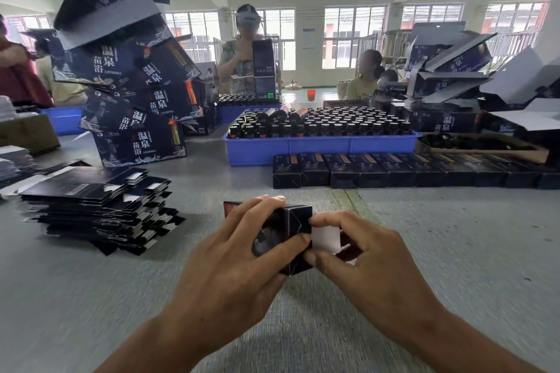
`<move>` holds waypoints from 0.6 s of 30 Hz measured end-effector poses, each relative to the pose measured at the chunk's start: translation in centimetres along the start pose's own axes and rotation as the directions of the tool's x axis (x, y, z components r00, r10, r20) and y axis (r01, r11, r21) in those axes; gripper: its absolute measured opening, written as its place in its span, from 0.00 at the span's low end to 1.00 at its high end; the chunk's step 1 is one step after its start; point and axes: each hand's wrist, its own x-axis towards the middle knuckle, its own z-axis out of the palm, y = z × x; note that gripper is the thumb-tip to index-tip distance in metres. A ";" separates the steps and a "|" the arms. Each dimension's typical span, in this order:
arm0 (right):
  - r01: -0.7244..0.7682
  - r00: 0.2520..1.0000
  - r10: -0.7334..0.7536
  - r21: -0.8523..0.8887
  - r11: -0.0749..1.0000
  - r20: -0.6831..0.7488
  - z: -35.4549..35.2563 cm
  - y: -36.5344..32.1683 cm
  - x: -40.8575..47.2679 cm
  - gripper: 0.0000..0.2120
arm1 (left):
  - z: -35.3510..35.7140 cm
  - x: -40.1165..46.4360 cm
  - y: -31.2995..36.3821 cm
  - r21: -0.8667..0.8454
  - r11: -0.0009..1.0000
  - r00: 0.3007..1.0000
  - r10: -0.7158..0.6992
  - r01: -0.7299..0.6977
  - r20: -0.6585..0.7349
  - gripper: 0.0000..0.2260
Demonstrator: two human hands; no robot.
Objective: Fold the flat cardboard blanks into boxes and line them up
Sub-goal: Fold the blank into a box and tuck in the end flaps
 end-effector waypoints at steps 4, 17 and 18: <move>0.010 1.000 -0.010 -0.008 1.000 -0.017 0.1 -0.1 0.0 0.17 | 0.0 0.1 -0.1 0.036 0.999 1.000 0.015 -0.015 0.007 0.22; -0.139 0.990 0.123 0.390 0.910 0.065 -0.2 0.2 0.7 0.11 | -0.4 0.1 0.3 -0.022 0.999 0.997 -0.048 0.047 -0.061 0.21; -0.136 0.991 0.121 0.384 0.913 0.064 -0.2 0.1 0.7 0.10 | -0.4 0.2 0.4 -0.038 0.998 0.996 -0.058 0.055 -0.061 0.22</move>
